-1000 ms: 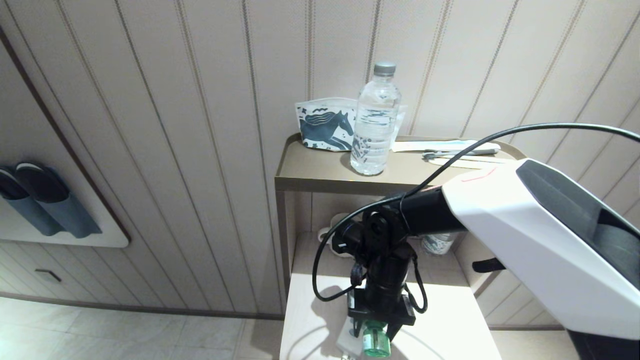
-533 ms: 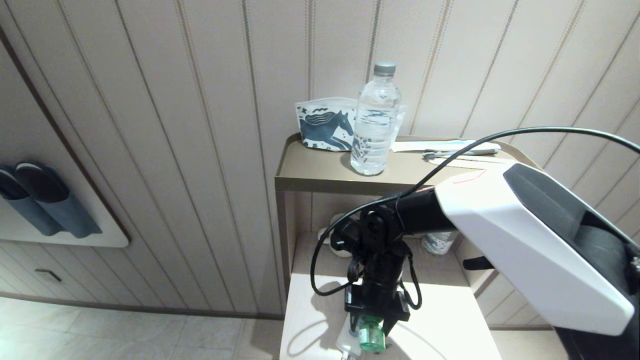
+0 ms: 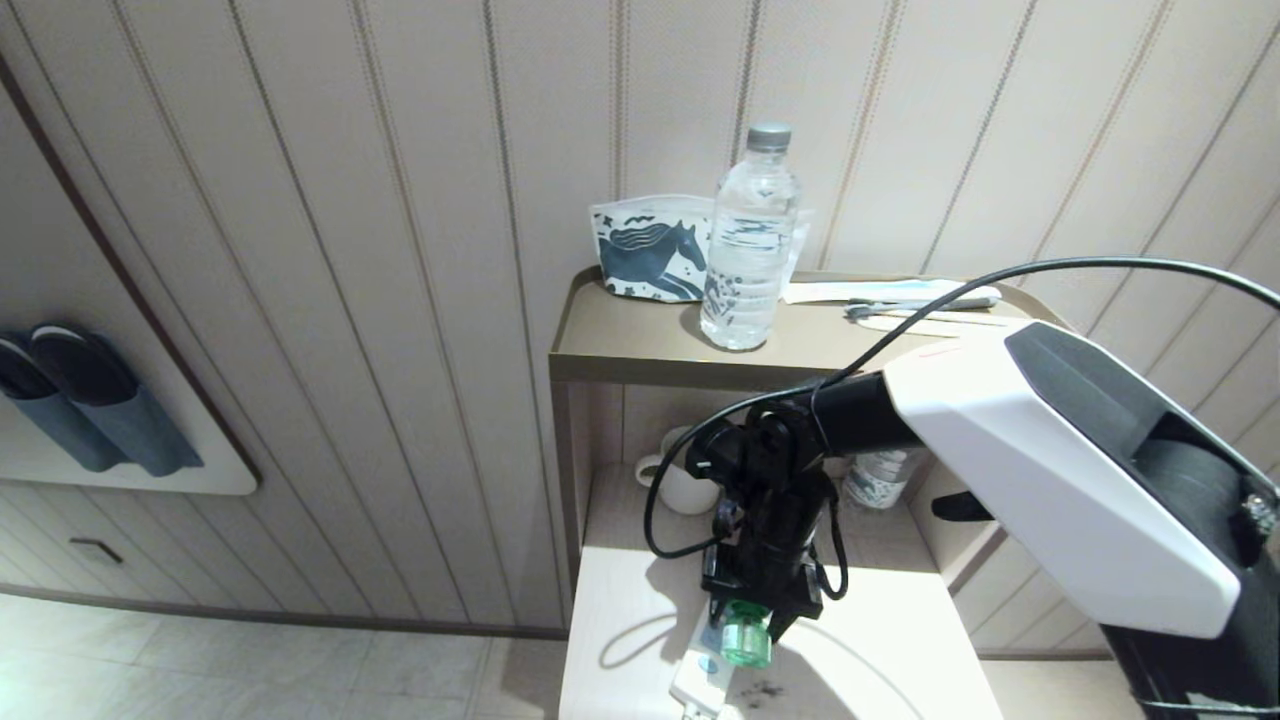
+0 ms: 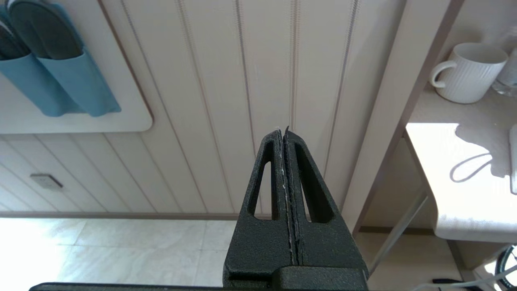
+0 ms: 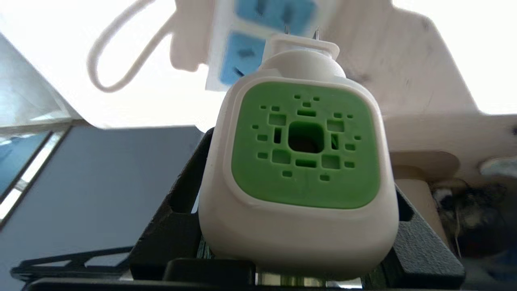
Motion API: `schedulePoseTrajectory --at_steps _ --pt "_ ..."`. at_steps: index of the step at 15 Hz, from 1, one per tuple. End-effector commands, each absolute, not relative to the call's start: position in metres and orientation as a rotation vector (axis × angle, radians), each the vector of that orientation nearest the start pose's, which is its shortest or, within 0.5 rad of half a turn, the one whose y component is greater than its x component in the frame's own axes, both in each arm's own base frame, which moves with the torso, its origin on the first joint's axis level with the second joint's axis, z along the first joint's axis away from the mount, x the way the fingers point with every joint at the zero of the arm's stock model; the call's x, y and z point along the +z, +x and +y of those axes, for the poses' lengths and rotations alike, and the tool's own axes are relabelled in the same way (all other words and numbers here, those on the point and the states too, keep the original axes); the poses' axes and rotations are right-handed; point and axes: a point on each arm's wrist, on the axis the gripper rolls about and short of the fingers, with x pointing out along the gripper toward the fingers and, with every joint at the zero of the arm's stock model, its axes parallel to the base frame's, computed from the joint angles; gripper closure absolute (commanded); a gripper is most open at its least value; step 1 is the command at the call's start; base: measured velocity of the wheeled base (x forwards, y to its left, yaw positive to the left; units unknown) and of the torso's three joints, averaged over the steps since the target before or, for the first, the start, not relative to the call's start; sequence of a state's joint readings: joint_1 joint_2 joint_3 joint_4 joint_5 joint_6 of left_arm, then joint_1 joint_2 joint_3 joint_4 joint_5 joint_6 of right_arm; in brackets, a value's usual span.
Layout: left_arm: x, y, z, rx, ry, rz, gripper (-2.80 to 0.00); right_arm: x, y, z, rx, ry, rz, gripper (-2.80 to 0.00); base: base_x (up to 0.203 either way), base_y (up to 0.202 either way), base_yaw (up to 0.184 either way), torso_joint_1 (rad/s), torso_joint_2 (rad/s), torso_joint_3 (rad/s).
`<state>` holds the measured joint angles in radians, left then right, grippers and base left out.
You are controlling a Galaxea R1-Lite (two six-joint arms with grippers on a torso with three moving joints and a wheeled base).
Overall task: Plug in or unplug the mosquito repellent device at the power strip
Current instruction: Insert the plug into the socket
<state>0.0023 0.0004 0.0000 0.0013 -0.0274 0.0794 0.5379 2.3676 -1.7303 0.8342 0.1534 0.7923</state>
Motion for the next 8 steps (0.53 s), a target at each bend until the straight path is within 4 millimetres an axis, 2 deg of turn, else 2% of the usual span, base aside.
schedulePoseTrajectory --at_steps 1,8 --pt "0.0753 -0.0228 -0.0007 -0.025 0.08 0.001 0.0 0.0603 0.3523 0.2137 -0.05 0.343 1.571 0.0 0.0 0.0 0.0 0.0 0.0 0.0" --pt "0.0753 -0.0228 -0.0007 -0.025 0.08 0.001 0.0 0.0553 0.3552 0.2154 -0.041 0.338 1.567 0.0 0.0 0.0 0.0 0.0 0.0 0.0"
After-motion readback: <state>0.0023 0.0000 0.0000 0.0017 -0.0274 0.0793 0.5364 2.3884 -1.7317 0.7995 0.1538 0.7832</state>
